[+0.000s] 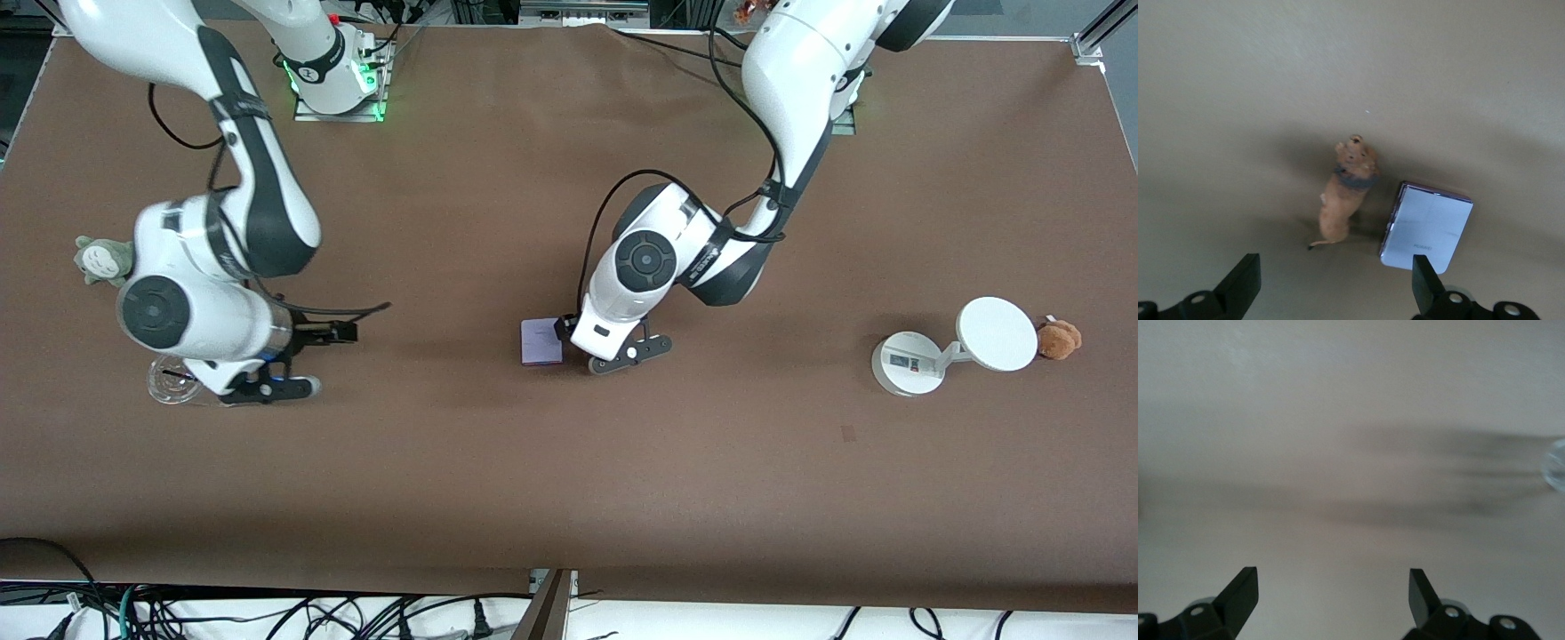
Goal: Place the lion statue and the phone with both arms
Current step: 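Lower the left gripper onto the lion while the right gripper reaches the phone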
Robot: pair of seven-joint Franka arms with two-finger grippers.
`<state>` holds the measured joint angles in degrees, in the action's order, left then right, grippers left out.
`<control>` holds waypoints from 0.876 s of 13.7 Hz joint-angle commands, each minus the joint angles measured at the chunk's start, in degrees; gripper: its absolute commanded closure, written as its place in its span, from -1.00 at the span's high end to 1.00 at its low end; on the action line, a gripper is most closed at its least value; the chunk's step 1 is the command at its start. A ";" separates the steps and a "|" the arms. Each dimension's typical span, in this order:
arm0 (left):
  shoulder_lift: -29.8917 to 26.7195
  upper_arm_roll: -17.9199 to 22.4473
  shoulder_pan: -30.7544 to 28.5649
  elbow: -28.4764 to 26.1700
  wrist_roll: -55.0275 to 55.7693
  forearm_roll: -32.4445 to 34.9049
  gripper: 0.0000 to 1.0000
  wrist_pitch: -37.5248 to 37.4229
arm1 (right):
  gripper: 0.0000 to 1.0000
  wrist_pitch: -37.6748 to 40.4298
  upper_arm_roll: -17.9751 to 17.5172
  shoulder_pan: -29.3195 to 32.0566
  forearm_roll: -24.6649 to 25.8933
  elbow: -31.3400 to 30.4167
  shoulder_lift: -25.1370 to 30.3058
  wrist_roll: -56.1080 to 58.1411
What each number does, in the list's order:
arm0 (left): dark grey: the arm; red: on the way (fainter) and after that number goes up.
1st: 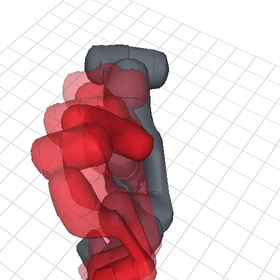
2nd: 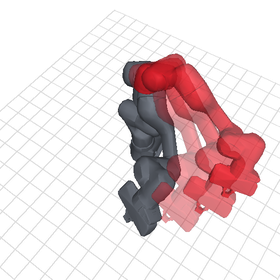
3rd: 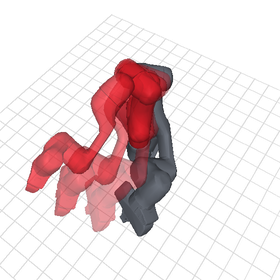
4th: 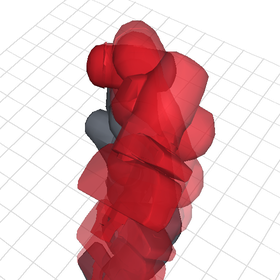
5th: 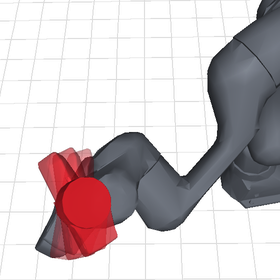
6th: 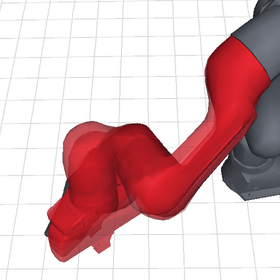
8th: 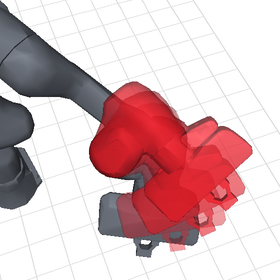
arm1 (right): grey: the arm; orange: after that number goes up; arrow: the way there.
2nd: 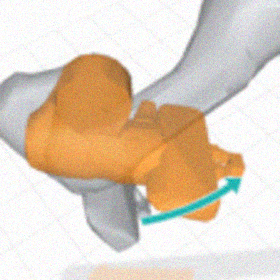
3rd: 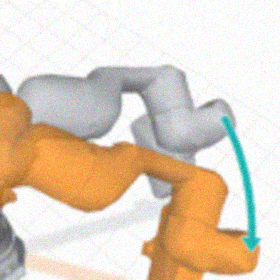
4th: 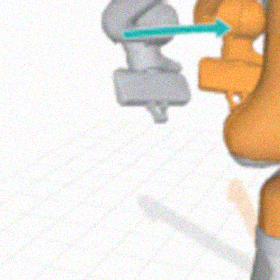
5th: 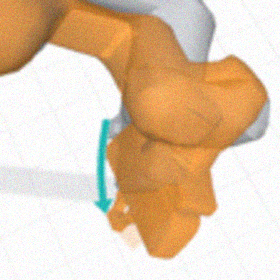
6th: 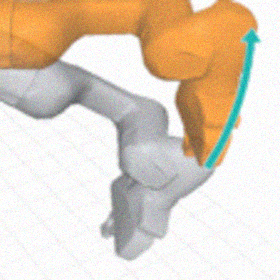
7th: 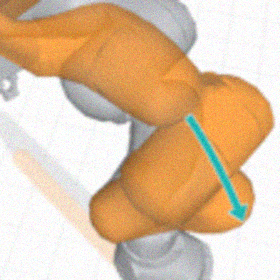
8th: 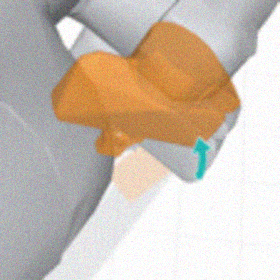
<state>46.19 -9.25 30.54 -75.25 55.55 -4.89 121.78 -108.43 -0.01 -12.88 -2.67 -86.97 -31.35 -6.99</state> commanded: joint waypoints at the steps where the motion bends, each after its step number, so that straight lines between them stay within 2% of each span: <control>1: 1.53 1.16 1.45 2.21 1.23 0.85 1.00 0.12 | 1.00 -2.04 0.19 -2.05 -0.94 1.37 -2.03 -1.01; 6: 5.48 1.69 3.29 2.91 1.14 6.38 1.00 4.25 | 1.00 -6.87 0.19 -3.90 -0.94 1.37 -5.20 -1.18; 11: 6.63 2.48 3.74 3.97 1.05 6.48 1.00 4.60 | 1.00 -8.90 0.19 -6.44 -0.85 1.37 -6.44 -6.98; 12: 6.63 2.48 3.74 3.97 0.88 6.48 0.87 4.60 | 1.00 -9.42 0.19 -7.06 -0.94 1.45 -6.44 -7.85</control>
<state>51.90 -7.54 33.54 -73.44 55.88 0.23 126.87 -117.23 -0.05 -18.06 -2.77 -86.78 -37.07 -12.36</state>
